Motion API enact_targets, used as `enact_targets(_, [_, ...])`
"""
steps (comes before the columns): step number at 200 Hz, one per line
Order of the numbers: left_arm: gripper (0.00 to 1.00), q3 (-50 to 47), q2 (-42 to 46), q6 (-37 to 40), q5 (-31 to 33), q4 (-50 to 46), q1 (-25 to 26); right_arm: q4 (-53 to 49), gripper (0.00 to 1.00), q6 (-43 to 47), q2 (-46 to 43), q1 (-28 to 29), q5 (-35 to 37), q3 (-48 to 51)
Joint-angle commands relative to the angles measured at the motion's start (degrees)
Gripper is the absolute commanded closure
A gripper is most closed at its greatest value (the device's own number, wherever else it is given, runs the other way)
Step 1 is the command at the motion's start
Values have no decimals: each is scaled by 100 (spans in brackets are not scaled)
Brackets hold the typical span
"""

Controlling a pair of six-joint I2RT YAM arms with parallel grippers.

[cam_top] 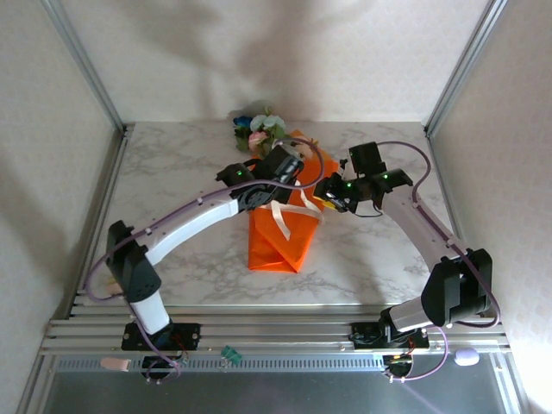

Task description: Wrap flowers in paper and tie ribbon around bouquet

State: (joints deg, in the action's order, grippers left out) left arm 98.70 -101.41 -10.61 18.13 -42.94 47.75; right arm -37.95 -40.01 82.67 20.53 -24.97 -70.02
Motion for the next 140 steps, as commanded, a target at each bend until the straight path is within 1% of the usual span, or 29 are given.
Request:
enact_targets(1, [100, 572, -439, 416, 785, -183, -221, 159, 64, 246, 37, 21, 200, 100])
enact_targets(13, [100, 766, -641, 463, 992, -34, -351, 79, 65, 422, 56, 25, 286, 139])
enact_targets(28, [100, 711, -767, 608, 1143, 317, -497, 47, 65, 544, 62, 15, 363, 252])
enact_targets(42, [100, 523, -804, 829, 1640, 713, -534, -5, 65, 608, 148, 12, 471, 287])
enact_targets(61, [100, 213, -805, 1349, 2272, 1355, -556, 71, 65, 626, 286, 12, 644, 322])
enact_targets(75, [100, 243, -941, 1690, 2710, 1678, -578, 104, 65, 626, 366, 9, 754, 305])
enact_targets(86, [100, 265, -1029, 1938, 2777, 1963, -603, 139, 66, 611, 402, 14, 793, 304])
enact_targets(101, [100, 283, -1163, 2041, 2609, 2227, -690, 149, 65, 608, 449, 9, 800, 317])
enact_targets(103, [97, 304, -1198, 2040, 2602, 2232, -701, 144, 65, 608, 457, 7, 790, 310])
enact_targets(108, [86, 355, -1283, 2014, 2570, 2209, -734, 123, 65, 608, 477, 20, 788, 305])
enact_targets(112, [74, 431, -1372, 1973, 2535, 2157, -763, 115, 65, 608, 493, 10, 782, 305])
enact_targets(116, [67, 489, -1454, 1894, 2522, 2084, -793, 113, 65, 617, 503, 14, 769, 305])
enact_targets(130, [47, 847, -1770, 1288, 2295, 1538, -987, 100, 65, 617, 529, 13, 774, 322])
enact_targets(134, [44, 1041, -1886, 1017, 2240, 1250, -1055, 104, 65, 622, 530, 11, 768, 322])
enact_targets(140, [41, 1310, -2047, 551, 2231, 798, -1152, 96, 65, 638, 539, 12, 765, 322])
